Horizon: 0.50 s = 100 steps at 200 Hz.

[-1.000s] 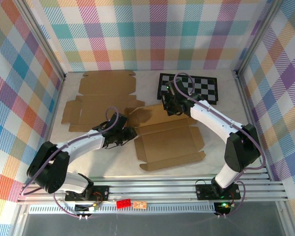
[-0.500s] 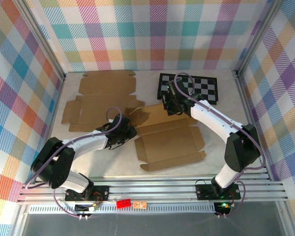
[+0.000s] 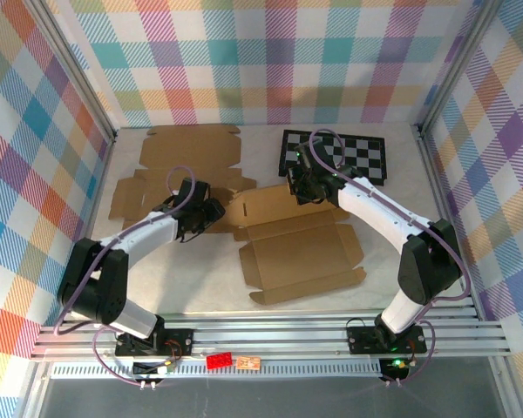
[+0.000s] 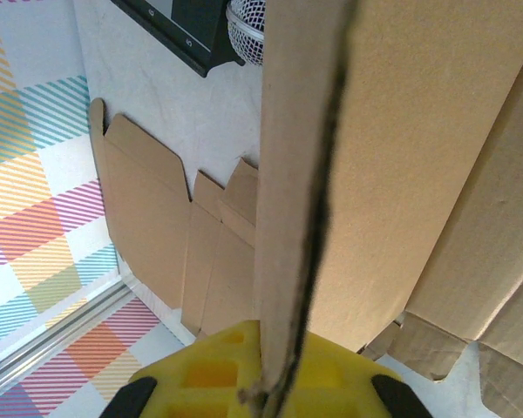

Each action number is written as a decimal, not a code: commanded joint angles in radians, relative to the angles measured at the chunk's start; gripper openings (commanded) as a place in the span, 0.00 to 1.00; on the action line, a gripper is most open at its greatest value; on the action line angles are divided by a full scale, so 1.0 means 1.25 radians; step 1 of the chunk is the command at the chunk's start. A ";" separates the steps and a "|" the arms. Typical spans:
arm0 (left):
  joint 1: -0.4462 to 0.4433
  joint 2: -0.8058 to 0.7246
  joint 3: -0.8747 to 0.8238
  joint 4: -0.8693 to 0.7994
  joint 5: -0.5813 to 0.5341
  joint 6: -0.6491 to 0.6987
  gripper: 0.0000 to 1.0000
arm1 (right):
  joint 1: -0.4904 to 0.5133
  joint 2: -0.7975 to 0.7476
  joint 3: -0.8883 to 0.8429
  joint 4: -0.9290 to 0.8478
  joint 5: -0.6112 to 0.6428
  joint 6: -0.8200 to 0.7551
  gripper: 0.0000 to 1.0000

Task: Fold the paper box

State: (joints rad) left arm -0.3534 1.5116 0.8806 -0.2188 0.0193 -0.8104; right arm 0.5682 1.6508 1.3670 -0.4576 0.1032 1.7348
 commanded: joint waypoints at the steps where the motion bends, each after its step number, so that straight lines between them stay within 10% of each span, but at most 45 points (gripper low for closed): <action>1: 0.014 0.027 0.049 -0.067 0.061 0.027 0.52 | -0.005 -0.006 0.013 -0.030 -0.006 0.008 0.00; 100: -0.195 -0.338 -0.137 -0.127 0.044 -0.155 0.56 | -0.005 0.012 0.040 -0.033 0.007 0.013 0.00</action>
State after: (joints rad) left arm -0.5259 1.1336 0.7731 -0.3489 0.0948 -0.9375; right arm 0.5686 1.6539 1.3815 -0.4740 0.1040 1.7428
